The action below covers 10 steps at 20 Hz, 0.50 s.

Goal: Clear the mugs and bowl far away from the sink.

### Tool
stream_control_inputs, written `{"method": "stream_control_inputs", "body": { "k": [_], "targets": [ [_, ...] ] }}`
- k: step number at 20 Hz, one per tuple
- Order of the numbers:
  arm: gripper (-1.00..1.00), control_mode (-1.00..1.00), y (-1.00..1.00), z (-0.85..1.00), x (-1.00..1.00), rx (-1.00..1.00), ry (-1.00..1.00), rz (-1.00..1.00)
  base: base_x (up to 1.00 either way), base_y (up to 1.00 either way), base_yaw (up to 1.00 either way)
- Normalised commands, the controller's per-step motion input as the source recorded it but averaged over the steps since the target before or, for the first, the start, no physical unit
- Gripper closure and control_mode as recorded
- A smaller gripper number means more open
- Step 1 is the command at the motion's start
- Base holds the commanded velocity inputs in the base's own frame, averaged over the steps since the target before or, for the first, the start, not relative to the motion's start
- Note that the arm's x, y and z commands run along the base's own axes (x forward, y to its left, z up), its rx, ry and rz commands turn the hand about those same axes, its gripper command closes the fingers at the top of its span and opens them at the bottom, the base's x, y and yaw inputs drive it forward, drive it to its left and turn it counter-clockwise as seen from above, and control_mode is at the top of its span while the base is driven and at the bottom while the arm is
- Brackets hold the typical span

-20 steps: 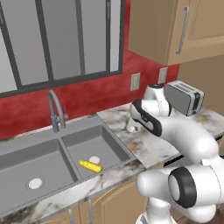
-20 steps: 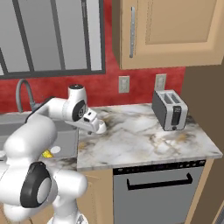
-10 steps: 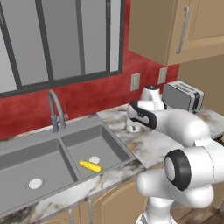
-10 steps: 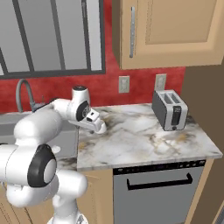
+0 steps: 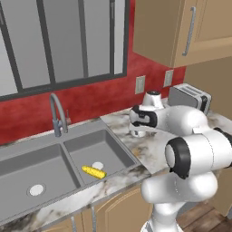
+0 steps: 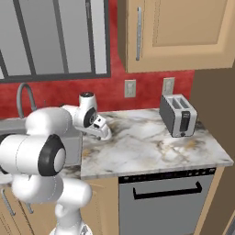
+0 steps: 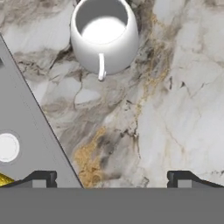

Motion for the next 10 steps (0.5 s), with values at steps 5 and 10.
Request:
{"method": "stream_control_inputs", "body": {
  "k": [5, 10],
  "targets": [
    [-1.0, -1.0, -0.07, -0.16, 0.19, 0.0, 0.0, 0.0, 0.0, 0.0, 0.0],
    [-1.0, -1.0, -0.02, -0.16, 0.27, 0.0, 0.0, 0.01, 0.0, 0.0, 0.0]
  ]
}}
